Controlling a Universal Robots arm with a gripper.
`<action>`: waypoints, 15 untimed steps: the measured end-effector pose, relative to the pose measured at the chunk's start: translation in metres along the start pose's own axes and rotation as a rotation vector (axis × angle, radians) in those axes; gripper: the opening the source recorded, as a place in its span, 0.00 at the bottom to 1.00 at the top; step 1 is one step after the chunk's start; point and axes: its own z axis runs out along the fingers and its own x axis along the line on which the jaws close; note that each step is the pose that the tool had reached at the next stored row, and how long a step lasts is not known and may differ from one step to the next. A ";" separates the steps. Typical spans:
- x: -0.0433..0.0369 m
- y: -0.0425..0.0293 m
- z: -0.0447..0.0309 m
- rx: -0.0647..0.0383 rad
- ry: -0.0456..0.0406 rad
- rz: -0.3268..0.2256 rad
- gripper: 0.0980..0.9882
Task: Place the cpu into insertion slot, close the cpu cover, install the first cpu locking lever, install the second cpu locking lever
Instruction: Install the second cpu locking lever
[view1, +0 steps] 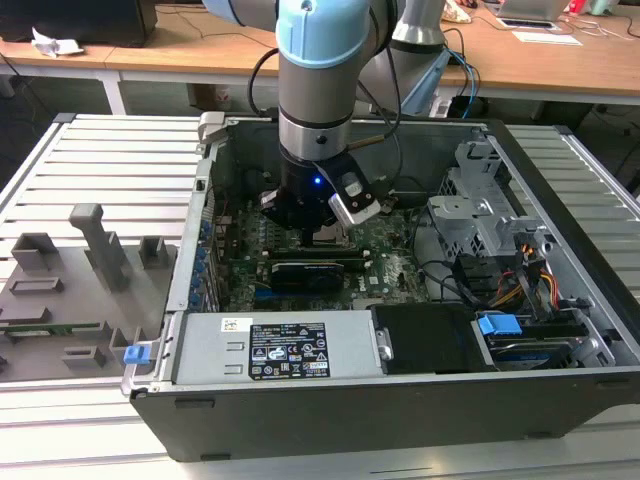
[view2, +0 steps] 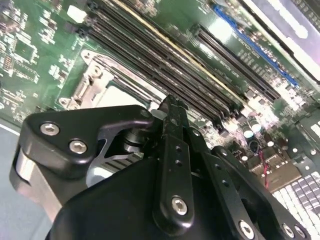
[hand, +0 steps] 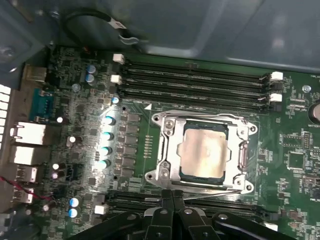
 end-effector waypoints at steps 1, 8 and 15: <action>0.0028 -0.0008 0.0008 -0.007 -0.0008 0.000 0.01; 0.0064 -0.0039 0.0110 -0.028 -0.0030 0.000 0.01; 0.0141 -0.0120 0.0115 -0.086 -0.0103 0.000 0.01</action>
